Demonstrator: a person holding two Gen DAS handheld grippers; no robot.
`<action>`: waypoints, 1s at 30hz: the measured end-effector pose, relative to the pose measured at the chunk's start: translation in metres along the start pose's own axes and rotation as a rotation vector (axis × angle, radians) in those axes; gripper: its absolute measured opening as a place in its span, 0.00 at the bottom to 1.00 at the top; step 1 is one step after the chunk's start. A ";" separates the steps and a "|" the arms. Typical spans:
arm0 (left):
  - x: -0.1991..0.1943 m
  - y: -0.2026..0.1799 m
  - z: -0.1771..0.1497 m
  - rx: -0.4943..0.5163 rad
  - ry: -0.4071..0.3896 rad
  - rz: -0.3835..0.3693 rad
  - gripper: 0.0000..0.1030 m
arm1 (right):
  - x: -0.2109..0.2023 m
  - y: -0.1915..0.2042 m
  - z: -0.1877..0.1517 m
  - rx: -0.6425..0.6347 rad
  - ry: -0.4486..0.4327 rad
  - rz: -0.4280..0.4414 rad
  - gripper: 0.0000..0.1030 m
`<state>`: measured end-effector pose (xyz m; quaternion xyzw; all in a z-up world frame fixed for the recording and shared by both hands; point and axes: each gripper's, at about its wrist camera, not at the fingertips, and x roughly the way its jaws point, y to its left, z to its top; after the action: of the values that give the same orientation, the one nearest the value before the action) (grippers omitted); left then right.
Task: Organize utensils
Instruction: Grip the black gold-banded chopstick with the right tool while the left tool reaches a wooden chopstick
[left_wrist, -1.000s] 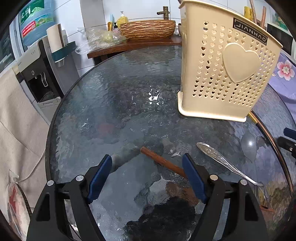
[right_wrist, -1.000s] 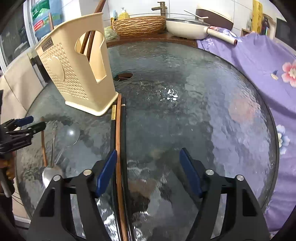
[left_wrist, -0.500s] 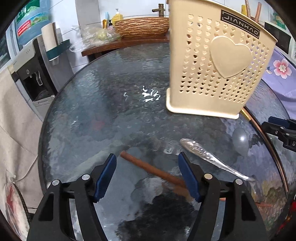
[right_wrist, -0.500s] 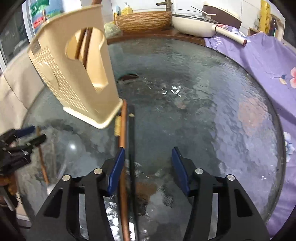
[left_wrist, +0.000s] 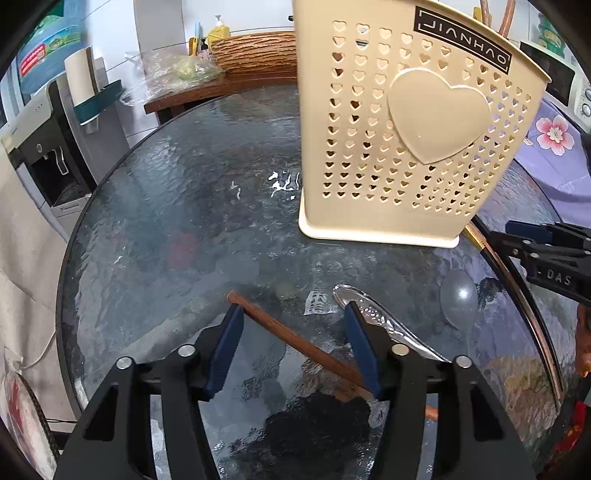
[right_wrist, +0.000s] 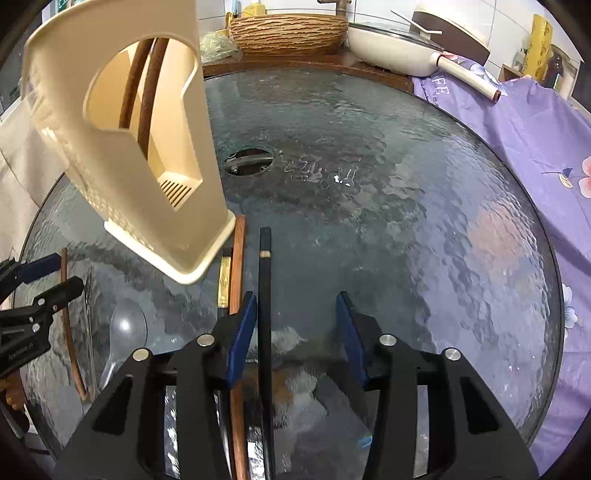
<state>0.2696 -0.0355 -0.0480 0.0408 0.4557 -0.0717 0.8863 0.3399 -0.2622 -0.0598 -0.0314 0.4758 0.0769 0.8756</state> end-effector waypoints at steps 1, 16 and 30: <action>0.001 -0.001 0.001 0.000 0.002 -0.002 0.49 | 0.001 0.001 0.002 -0.003 0.003 0.001 0.38; 0.006 -0.030 0.013 0.028 0.009 -0.017 0.19 | 0.010 0.019 0.012 -0.099 0.040 0.016 0.08; 0.008 -0.012 0.018 -0.069 0.005 -0.082 0.09 | 0.003 0.009 0.000 -0.036 -0.027 0.056 0.08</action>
<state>0.2864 -0.0506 -0.0445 -0.0084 0.4616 -0.0922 0.8822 0.3404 -0.2533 -0.0619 -0.0325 0.4632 0.1103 0.8788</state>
